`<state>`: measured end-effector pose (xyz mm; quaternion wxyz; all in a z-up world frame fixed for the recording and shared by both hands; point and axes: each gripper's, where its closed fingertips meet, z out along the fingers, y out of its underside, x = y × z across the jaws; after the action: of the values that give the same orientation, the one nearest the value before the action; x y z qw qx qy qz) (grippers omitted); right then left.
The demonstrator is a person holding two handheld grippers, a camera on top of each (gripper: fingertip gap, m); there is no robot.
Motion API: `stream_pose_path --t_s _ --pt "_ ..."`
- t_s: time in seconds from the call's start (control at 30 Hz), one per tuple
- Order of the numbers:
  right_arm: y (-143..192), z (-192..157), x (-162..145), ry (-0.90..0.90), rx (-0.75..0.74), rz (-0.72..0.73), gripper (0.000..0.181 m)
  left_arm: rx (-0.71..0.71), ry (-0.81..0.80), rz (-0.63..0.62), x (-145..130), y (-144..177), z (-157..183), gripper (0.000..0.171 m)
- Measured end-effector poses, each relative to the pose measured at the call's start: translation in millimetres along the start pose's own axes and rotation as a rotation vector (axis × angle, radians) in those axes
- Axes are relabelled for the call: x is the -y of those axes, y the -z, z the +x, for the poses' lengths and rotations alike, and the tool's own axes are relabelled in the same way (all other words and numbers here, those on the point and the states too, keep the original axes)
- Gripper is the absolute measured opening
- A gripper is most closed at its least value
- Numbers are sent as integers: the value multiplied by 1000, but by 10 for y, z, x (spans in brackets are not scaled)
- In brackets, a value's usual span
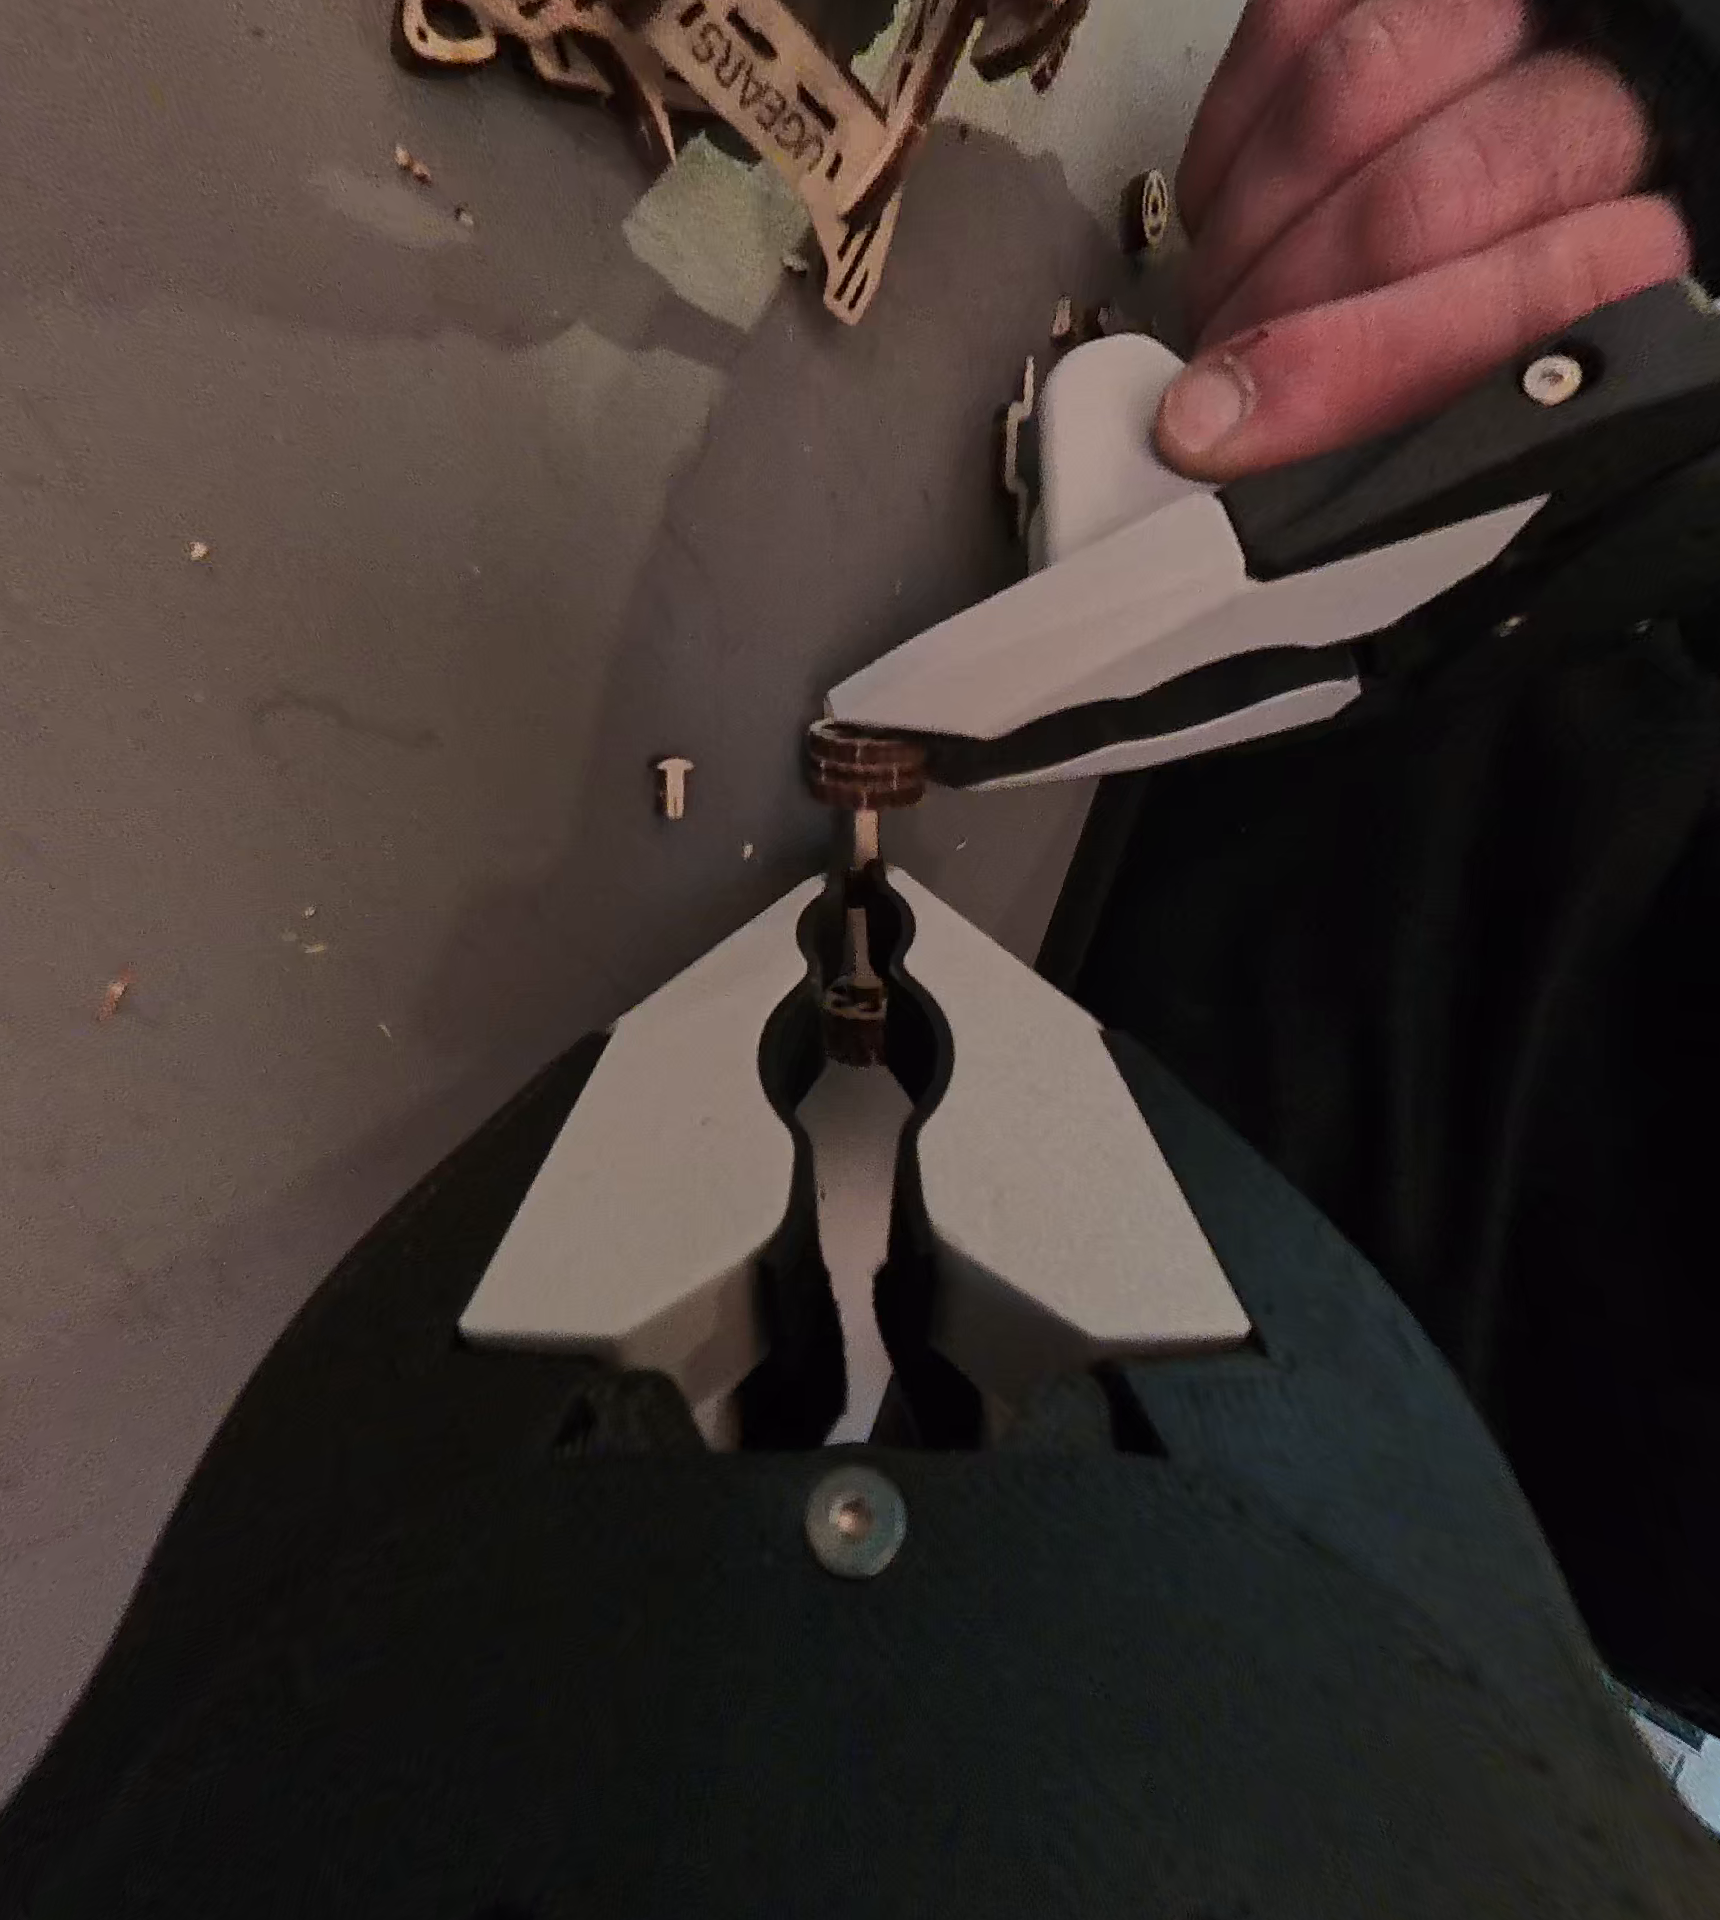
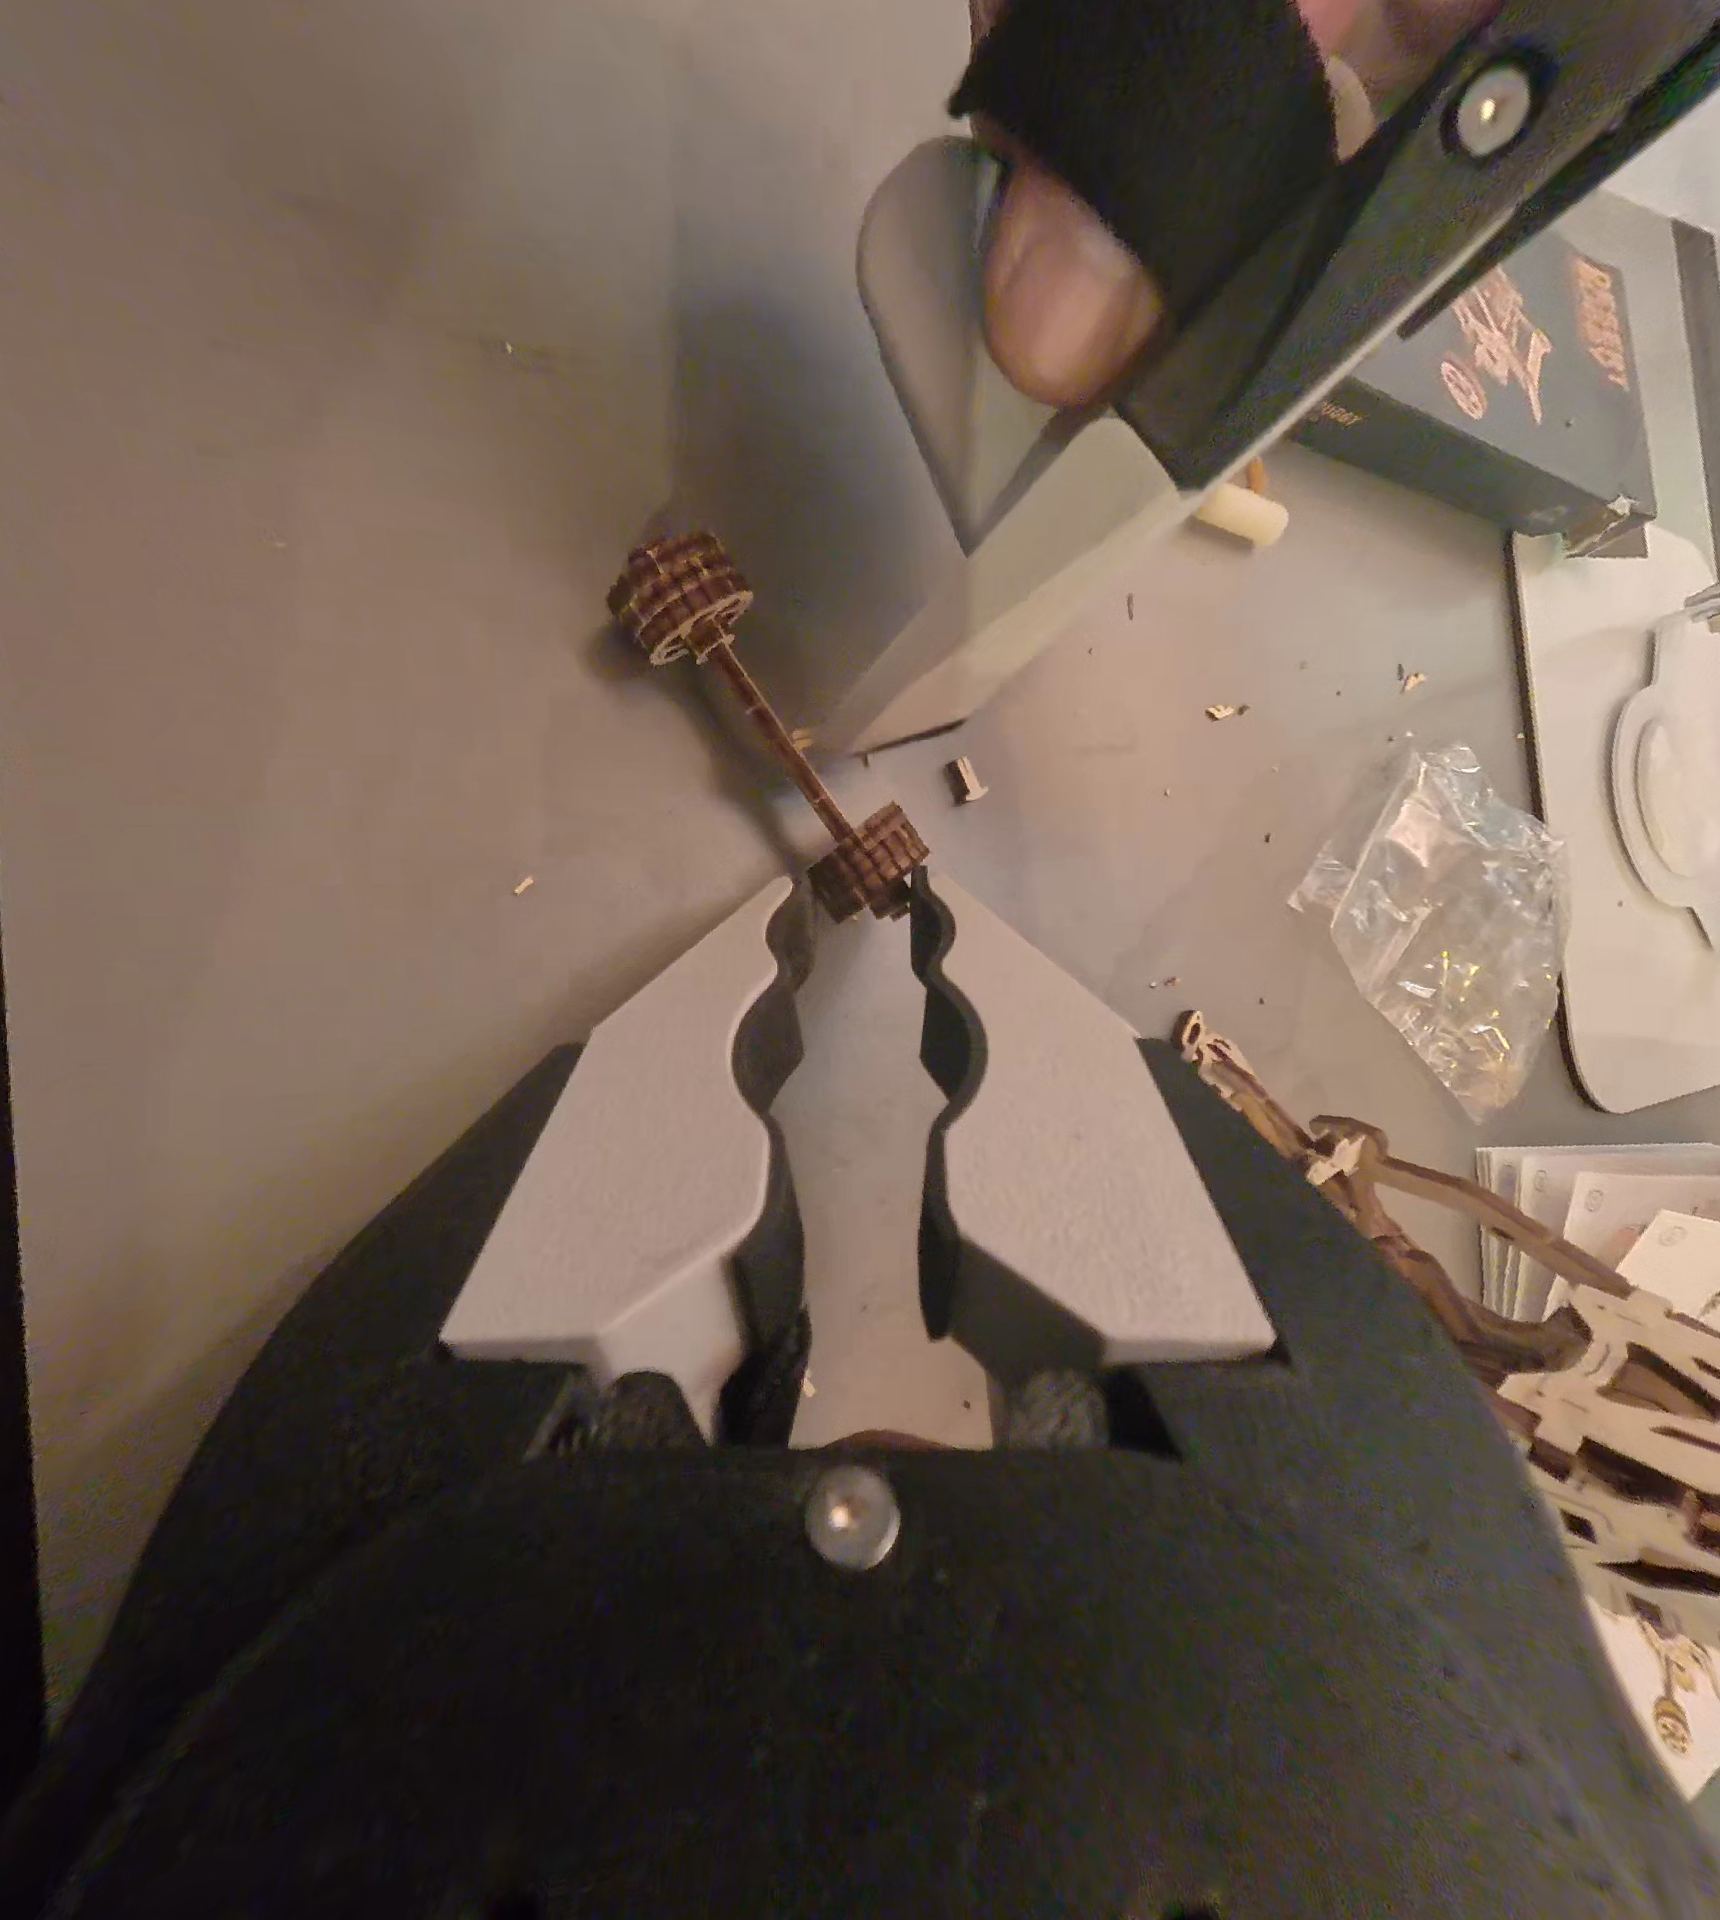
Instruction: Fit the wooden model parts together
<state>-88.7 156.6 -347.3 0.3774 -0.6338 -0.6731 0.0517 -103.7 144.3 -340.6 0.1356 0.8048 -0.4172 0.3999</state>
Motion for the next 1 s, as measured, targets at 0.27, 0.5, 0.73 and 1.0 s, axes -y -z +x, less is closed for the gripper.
stream_pose_path --t_s 0.27,0.5,0.73,1.0 --pt "-9 -1 1 -10 -4 -3 15 7 -23 33 27 -7 -12 1" --pt "-13 16 -15 -30 5 2 15 2 6 194 64 30 -42 0" --pt "-19 30 -19 -46 -22 -9 15 39 41 336 76 71 -68 1" --pt "-25 35 -14 -46 -44 -22 15 115 67 461 69 91 -75 0"
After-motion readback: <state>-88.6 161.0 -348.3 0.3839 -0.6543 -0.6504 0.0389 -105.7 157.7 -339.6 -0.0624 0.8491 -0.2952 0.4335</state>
